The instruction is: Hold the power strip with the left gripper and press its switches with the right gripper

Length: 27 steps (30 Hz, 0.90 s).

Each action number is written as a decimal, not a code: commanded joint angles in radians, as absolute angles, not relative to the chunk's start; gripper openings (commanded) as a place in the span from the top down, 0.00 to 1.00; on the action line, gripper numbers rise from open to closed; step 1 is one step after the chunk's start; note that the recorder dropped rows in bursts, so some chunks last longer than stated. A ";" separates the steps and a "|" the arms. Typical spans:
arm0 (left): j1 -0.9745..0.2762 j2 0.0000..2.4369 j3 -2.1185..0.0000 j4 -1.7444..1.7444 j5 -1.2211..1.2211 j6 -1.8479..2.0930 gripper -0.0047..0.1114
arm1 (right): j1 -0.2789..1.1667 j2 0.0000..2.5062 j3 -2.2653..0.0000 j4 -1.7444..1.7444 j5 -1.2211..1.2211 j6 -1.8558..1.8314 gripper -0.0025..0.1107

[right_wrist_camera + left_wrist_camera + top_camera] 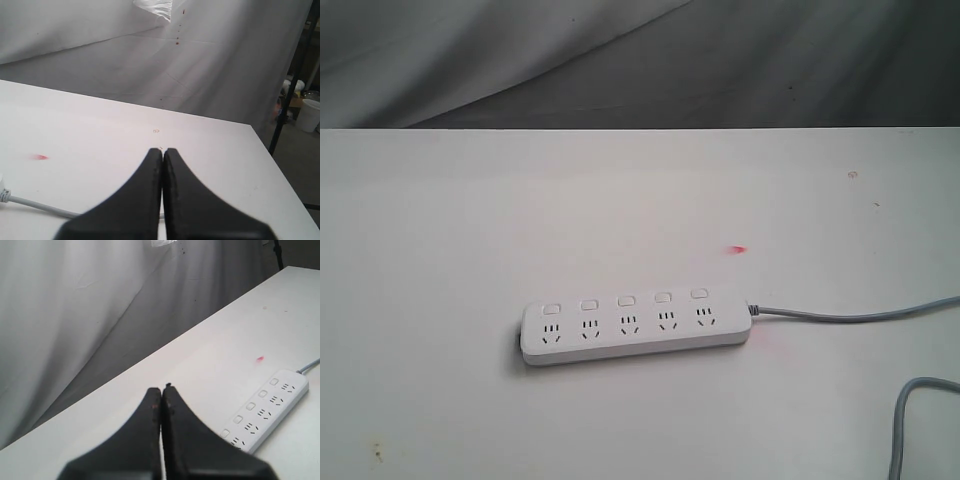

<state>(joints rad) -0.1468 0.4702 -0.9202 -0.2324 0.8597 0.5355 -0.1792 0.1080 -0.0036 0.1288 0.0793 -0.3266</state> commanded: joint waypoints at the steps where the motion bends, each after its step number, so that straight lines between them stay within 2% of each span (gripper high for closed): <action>1: -0.150 0.466 -0.919 -0.238 0.860 0.525 0.95 | -0.188 0.109 0.000 0.134 0.081 -0.324 0.98; 9: -0.150 0.349 -0.900 -0.078 0.860 0.359 0.95 | -0.188 0.109 0.000 0.134 0.081 -0.324 0.98; 14: -0.150 0.143 -0.721 0.064 0.830 0.182 0.95 | -0.188 0.109 0.000 0.134 0.081 -0.324 0.98; 21: -0.150 0.047 -0.380 0.140 0.343 0.032 0.95 | -0.188 0.109 0.000 0.134 0.081 -0.324 0.98; 27: -0.150 0.049 -0.150 0.090 0.181 -0.052 0.95 | -0.188 0.109 0.000 0.134 0.081 -0.324 0.98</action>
<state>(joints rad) -0.1468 0.0506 -0.2351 0.1261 0.2584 -0.0136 -0.1792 0.1080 -0.0036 0.1306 0.0793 -0.3266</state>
